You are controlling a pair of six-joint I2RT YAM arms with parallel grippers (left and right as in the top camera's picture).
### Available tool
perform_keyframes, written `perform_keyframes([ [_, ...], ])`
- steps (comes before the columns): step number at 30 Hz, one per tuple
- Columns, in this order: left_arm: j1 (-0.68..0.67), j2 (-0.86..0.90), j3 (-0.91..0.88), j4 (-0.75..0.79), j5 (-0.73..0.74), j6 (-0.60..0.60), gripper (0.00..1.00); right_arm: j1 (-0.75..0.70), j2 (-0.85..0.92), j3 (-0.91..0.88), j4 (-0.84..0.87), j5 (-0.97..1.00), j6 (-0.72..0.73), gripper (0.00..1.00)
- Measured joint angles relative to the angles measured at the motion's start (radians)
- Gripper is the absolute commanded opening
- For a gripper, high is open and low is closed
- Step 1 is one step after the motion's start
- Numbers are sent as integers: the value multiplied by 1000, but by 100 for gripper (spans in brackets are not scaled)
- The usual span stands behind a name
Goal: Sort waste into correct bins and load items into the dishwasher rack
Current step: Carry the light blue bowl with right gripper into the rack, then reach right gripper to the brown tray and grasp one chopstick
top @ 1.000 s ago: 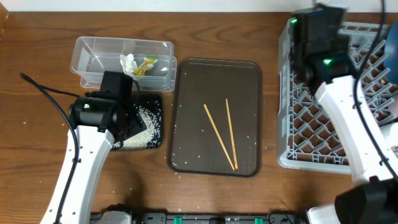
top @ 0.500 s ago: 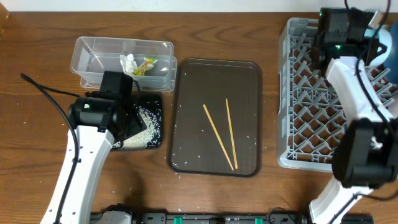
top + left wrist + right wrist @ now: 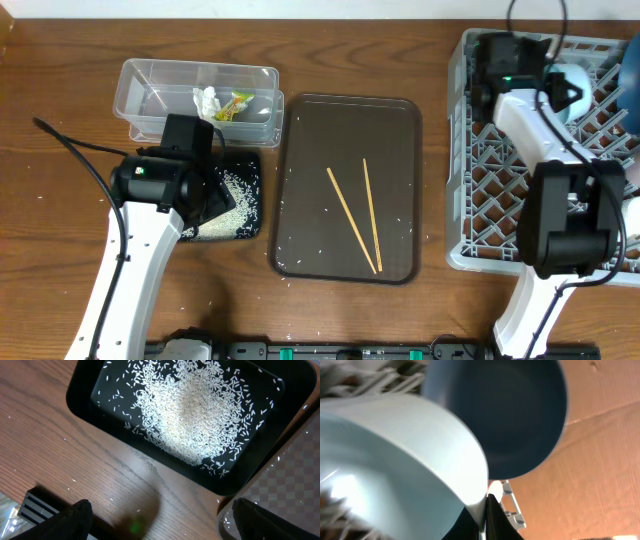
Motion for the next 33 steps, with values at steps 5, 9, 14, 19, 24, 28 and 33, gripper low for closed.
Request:
perform_keyframes([
  [5, 0, 0, 0, 0, 0, 0, 92, 55, 7, 0, -119, -27, 70, 38],
  [9, 0, 0, 0, 0, 0, 0, 92, 74, 6, -1, -184, -56, 113, 55],
  [14, 0, 0, 0, 0, 0, 0, 92, 77, -36, -3, -216, -195, 130, 64],
  [19, 0, 0, 0, 0, 0, 0, 92, 77, -234, -4, -224, -486, 136, 66],
  [24, 0, 0, 0, 0, 0, 0, 93, 90, -451, 6, -279, -940, 142, 63],
  [28, 0, 0, 0, 0, 0, 0, 94, 156, -470, 12, -367, -1252, 147, 61],
  [33, 0, 0, 0, 0, 0, 0, 94, 280, -382, -28, -422, -1420, 149, 47],
])
